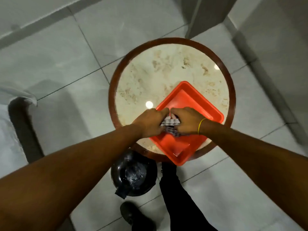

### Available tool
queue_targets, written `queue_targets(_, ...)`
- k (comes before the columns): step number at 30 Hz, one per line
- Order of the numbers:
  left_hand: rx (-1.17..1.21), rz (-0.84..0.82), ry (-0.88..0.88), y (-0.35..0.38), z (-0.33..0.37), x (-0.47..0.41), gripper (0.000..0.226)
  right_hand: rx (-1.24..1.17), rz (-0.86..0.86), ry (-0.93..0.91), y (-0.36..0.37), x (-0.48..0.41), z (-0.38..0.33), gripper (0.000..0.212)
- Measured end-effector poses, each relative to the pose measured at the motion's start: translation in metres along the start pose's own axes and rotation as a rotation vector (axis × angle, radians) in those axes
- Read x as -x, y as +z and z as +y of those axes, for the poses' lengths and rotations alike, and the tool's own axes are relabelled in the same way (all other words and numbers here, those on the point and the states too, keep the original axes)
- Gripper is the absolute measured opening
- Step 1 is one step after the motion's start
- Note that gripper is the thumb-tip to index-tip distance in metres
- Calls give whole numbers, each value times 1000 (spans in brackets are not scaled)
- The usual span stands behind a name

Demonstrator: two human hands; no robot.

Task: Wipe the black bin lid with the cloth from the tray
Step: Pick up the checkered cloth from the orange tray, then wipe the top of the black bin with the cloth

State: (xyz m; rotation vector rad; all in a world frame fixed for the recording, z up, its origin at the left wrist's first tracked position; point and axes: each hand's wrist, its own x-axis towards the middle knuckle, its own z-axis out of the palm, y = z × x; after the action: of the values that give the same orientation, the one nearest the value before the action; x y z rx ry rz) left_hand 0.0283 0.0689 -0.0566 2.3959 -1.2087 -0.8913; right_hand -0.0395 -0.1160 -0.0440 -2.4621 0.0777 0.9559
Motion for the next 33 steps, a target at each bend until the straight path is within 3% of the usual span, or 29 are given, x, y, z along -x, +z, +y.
queue_targets(7, -4, 496, -156, -65, -69, 122, 53, 296, 158, -318, -44, -37, -147, 52)
queue_targets(11, -116, 654, -314, -41, -123, 194, 45, 413, 205, -433, 6, -62, -234, 51)
queue_targets(14, -184, 720, -438, 19, -159, 235, 42, 459, 248, -516, 82, -87, -265, 53)
queue_targets(20, -177, 713, -528, 227, -195, 264, 29, 529, 36, -540, 287, -127, -214, 61)
queue_targets(22, -49, 527, -533, 305, -184, 262, 42, 597, -119, -512, 349, -119, -167, 67)
queue_targets(24, 144, 271, -606, 370, -161, 261, 60, 632, -242, -475, 394, -102, -123, 83)
queue_targets(25, 225, 228, -659, 394, -148, 263, 65, 618, -252, -446, 406, -94, -107, 93)
queue_targets(27, 346, 346, -725, 423, -129, 268, 73, 568, -210, -421, 416, -83, -91, 103)
queue_targets(29, 438, 563, -828, 435, -118, 273, 71, 520, -127, -426, 418, -82, -92, 99)
queue_targets(31, 606, 759, -1102, 441, -113, 275, 60, 477, 6, -409, 417, -90, -103, 89)
queue_targets(33, 875, 870, -1499, 446, -117, 273, 56, 460, 124, -358, 422, -105, -119, 79)
